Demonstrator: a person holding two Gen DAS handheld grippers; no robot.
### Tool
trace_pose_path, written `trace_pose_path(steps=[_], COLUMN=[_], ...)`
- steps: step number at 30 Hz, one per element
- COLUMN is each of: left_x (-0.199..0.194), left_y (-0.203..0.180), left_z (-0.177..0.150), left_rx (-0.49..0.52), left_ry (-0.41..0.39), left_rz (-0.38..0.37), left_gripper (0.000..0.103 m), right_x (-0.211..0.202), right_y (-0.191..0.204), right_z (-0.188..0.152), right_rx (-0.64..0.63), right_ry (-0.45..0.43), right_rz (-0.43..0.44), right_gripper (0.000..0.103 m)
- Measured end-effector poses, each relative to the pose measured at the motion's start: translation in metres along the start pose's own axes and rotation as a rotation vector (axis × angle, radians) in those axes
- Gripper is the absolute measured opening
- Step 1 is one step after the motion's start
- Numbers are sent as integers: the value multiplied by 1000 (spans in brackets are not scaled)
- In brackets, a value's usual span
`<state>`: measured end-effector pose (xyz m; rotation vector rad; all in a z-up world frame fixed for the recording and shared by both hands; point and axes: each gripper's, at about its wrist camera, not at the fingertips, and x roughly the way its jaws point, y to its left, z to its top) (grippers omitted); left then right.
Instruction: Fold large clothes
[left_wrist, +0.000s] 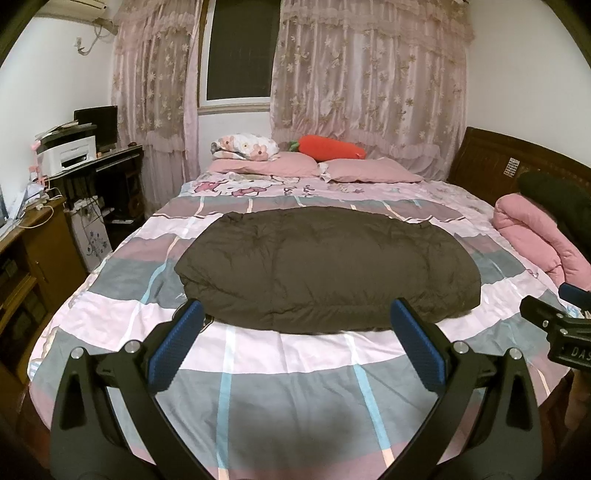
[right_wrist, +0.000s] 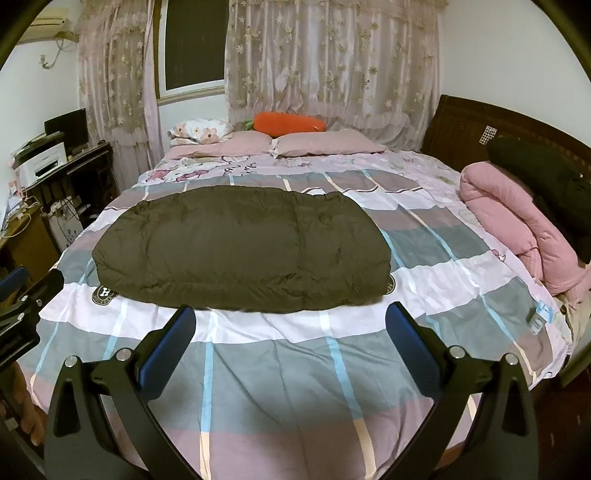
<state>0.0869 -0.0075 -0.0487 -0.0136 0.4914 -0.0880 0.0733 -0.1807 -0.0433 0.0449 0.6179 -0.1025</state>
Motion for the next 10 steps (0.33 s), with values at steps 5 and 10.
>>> trace_pose_path(steps=[5, 10], left_x=[0, 2], left_y=[0, 0], left_z=[-1, -4], left_rx=[-12, -18], left_ry=[4, 13], left_rz=[-3, -6], left_gripper=[101, 101], right_x=[0, 0], right_y=[0, -1], right_z=[-1, 1], right_rx=[-1, -2], right_ry=[0, 2], right_rz=[-3, 0], right_gripper=[102, 102])
